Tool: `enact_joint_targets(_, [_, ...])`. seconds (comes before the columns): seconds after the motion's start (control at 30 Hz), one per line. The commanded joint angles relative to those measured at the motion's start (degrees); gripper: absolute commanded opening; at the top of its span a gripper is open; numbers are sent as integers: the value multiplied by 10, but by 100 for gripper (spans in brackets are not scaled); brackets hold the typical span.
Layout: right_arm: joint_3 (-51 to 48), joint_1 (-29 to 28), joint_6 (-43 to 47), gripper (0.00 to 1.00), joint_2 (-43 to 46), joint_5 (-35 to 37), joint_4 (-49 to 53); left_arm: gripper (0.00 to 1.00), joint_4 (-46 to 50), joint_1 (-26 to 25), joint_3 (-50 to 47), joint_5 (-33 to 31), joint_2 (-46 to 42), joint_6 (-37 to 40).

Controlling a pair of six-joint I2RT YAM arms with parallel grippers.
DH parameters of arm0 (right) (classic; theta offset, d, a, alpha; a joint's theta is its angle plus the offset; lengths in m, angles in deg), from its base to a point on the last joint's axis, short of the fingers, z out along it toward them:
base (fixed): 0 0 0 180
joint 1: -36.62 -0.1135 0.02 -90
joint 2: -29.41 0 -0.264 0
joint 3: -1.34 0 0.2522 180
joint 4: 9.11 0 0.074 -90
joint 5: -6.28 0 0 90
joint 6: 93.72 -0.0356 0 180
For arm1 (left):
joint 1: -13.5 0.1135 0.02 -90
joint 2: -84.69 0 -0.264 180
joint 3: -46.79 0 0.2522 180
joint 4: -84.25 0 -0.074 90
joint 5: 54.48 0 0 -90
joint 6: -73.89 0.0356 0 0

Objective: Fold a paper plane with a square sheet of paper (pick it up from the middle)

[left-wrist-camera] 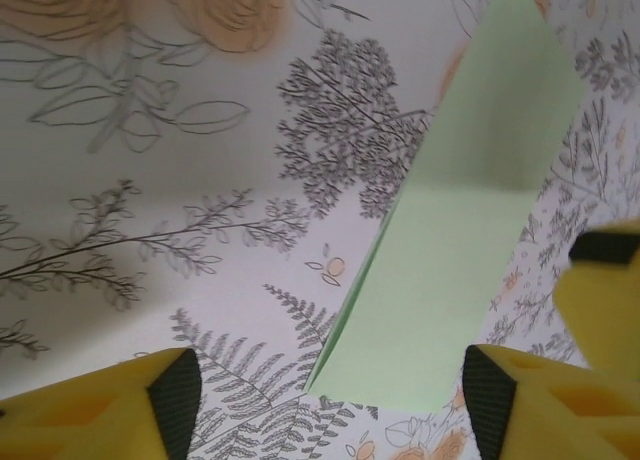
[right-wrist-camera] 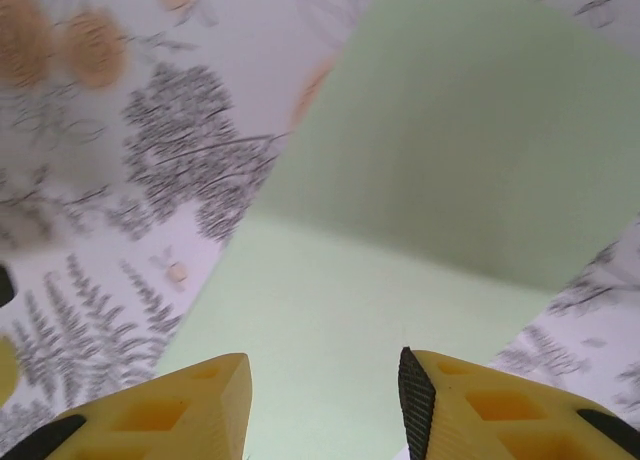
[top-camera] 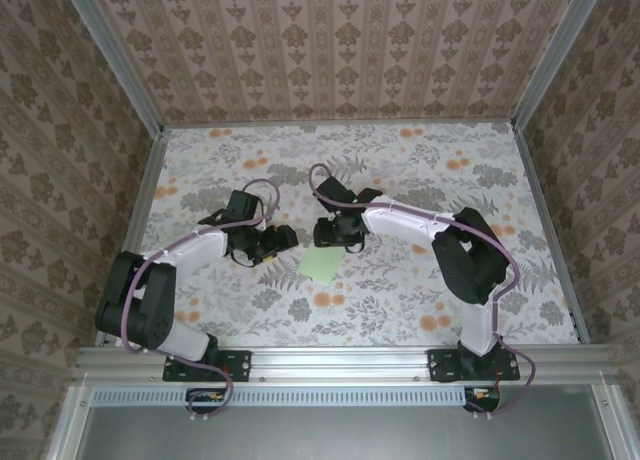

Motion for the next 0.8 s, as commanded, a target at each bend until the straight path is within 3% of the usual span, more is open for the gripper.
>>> enact_joint_targets(0.0, [10, -31, -20, 48, -15, 63, 53, 68, -13, 29, -24, -11, -3, -37])
enact_joint_targets(0.3, [105, -105, 14, 70, -82, 168, 134, 68, -21, 109, -72, -8, -55, -61])
enact_joint_targets(0.77, [151, -123, 27, 82, -155, 174, 170, 70, -9, 149, -83, -2, -68, -47])
